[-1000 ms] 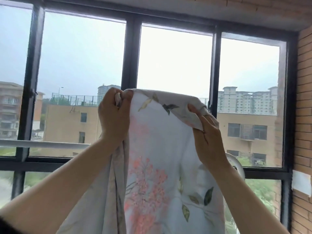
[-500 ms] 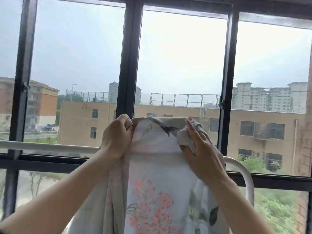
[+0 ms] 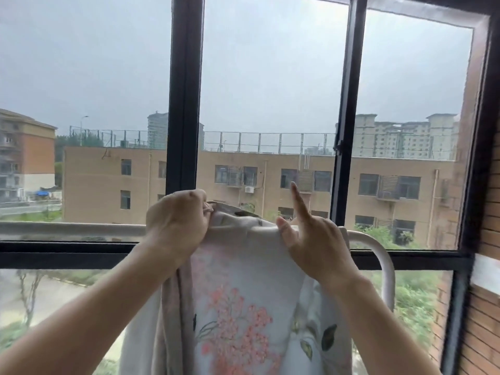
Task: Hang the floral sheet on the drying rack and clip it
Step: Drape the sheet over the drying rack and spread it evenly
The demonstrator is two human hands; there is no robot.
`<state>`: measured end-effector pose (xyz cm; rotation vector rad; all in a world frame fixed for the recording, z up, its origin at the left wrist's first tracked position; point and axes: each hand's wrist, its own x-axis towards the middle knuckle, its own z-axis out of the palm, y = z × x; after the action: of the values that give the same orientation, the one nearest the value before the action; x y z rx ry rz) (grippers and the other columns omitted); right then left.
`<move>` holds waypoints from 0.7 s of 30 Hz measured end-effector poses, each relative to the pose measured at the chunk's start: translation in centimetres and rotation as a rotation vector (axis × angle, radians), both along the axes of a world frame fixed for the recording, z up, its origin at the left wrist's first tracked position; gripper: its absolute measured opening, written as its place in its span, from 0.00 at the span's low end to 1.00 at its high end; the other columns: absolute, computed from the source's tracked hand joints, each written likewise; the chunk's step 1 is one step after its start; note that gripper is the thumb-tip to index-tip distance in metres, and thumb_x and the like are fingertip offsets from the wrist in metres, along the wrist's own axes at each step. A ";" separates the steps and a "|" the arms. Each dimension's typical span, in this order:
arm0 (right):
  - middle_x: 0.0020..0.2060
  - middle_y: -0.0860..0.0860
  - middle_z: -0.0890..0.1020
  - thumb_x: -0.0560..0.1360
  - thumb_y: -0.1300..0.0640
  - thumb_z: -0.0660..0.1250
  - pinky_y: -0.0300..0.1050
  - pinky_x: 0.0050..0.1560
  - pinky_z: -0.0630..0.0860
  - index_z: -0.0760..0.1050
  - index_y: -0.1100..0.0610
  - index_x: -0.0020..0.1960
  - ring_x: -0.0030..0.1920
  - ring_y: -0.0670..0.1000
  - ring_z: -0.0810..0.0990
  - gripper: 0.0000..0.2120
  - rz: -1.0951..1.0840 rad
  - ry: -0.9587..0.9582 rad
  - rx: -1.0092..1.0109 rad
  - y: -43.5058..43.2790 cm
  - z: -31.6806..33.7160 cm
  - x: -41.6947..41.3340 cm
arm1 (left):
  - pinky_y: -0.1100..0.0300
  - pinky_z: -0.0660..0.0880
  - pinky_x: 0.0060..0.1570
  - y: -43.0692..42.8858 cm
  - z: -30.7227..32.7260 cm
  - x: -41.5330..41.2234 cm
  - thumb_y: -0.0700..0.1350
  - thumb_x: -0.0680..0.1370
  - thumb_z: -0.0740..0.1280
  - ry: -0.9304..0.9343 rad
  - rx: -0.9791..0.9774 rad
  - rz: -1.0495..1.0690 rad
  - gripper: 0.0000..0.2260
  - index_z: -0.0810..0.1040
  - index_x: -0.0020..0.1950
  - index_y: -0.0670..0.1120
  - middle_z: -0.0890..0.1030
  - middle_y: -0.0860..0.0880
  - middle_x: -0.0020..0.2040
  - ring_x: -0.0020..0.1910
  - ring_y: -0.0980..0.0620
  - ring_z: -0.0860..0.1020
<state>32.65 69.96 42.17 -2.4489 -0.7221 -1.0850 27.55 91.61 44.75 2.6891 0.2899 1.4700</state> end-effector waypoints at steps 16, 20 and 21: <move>0.62 0.49 0.77 0.74 0.58 0.71 0.42 0.67 0.68 0.73 0.55 0.67 0.63 0.46 0.73 0.22 0.029 -0.053 0.475 -6.2 -6.1 -6.4 | 0.58 0.68 0.39 -1.0 0.1 -1.1 0.46 0.80 0.59 0.104 0.055 0.075 0.10 0.79 0.52 0.46 0.82 0.44 0.48 0.49 0.43 0.79; 0.69 0.52 0.70 0.70 0.39 0.70 0.55 0.68 0.69 0.62 0.55 0.74 0.68 0.51 0.68 0.39 -0.014 0.298 0.602 -6.6 -10.8 -7.9 | 0.57 0.68 0.41 -1.0 0.2 -1.0 0.45 0.80 0.59 0.137 0.048 0.059 0.11 0.79 0.54 0.45 0.81 0.43 0.51 0.51 0.42 0.79; 0.70 0.53 0.69 0.69 0.35 0.69 0.58 0.67 0.69 0.60 0.55 0.75 0.69 0.53 0.68 0.43 -0.016 0.392 0.624 -6.6 -11.9 -8.0 | 0.57 0.68 0.42 -1.0 0.3 -1.0 0.46 0.80 0.59 0.146 0.045 0.060 0.11 0.79 0.54 0.44 0.81 0.43 0.52 0.52 0.42 0.79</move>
<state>24.64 63.36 30.29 -2.0233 -0.1940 -0.6632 26.54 90.57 45.04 2.8537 0.3529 1.3123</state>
